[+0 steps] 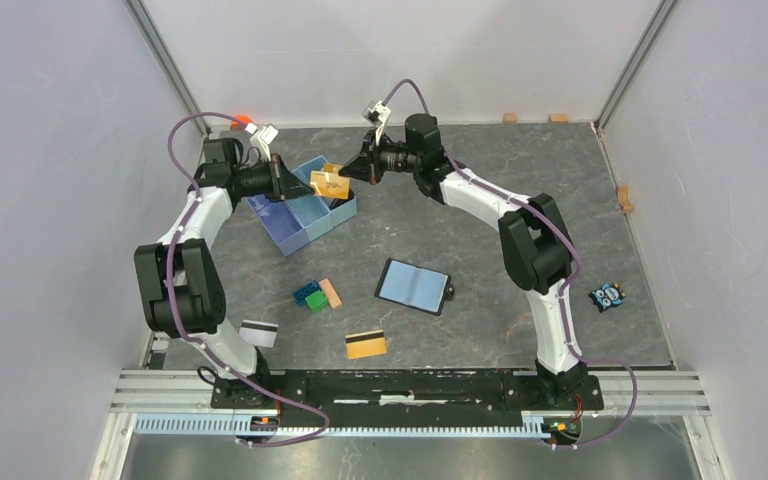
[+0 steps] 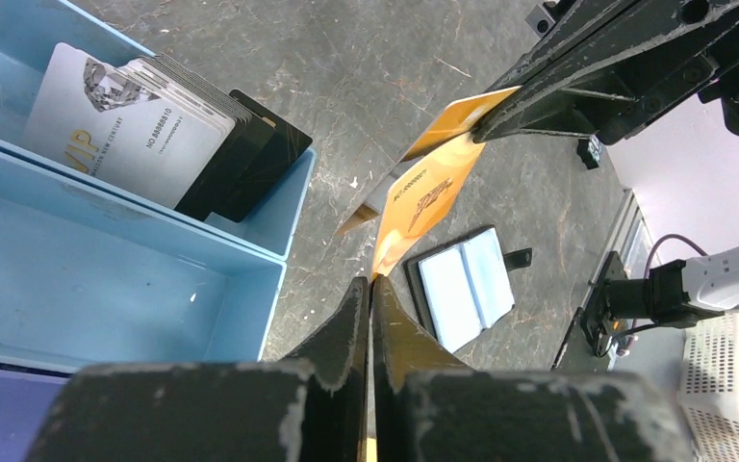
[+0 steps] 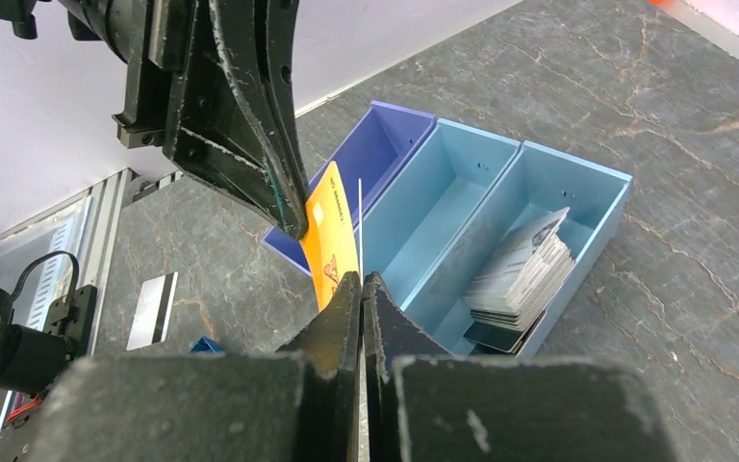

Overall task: Put the credit cards into the card holder
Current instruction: Place the credit card in the storage box.

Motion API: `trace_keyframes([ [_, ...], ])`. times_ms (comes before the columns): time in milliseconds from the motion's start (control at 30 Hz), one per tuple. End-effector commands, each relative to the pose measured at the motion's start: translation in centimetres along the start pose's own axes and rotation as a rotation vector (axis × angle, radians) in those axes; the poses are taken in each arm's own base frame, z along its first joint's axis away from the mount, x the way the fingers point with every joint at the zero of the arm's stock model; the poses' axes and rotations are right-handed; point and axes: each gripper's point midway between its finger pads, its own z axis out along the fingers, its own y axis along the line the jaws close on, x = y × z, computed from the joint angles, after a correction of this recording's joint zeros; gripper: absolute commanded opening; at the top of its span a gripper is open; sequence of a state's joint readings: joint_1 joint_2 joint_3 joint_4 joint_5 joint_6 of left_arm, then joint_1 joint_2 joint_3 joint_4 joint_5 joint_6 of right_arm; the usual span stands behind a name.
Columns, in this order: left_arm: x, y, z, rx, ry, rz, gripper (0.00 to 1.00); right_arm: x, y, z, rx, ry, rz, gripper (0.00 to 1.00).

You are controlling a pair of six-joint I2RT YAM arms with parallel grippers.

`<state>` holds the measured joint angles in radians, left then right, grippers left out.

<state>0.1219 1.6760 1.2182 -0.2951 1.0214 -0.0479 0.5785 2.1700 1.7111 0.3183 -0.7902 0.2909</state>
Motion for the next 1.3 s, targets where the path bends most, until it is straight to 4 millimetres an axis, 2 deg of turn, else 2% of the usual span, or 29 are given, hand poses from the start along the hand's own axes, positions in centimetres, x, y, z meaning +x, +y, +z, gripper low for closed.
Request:
trace_keyframes([
  [0,-1.5,-0.1,0.0,0.000,-0.020,0.081,0.02,-2.7,0.3,-0.3,0.011,-0.046,-0.045,0.00],
  [300,-1.6,1.0,-0.3,-0.077,-0.025,0.082,0.02,-2.5,-2.9,-1.5,0.149,-0.073,-0.001,0.02],
  [533,-1.7,1.2,-0.4,-0.092,-0.028,0.084,0.02,-2.9,-3.6,-2.0,0.183,-0.103,0.016,0.03],
  [733,-2.7,3.6,-1.6,-0.265,-0.074,0.080,0.02,-3.0,-4.2,-3.2,0.258,-0.104,-0.003,0.00],
  [833,-4.1,3.6,-1.7,-0.298,-0.168,0.040,0.02,-3.1,-4.1,-4.6,0.322,-0.106,-0.025,0.00],
  [933,-4.2,2.9,-0.4,-0.267,-0.203,-0.011,0.02,-3.2,-3.9,-6.2,0.386,-0.101,-0.044,0.00],
  [1133,-2.3,3.9,0.8,-0.422,-0.112,-0.135,0.02,-2.3,-2.8,-10.2,0.521,-0.065,-0.056,0.00],
  [1267,-1.9,4.7,0.5,-0.513,-0.092,-0.151,0.02,-1.1,-2.2,-12.3,0.582,-0.031,-0.039,0.00],
])
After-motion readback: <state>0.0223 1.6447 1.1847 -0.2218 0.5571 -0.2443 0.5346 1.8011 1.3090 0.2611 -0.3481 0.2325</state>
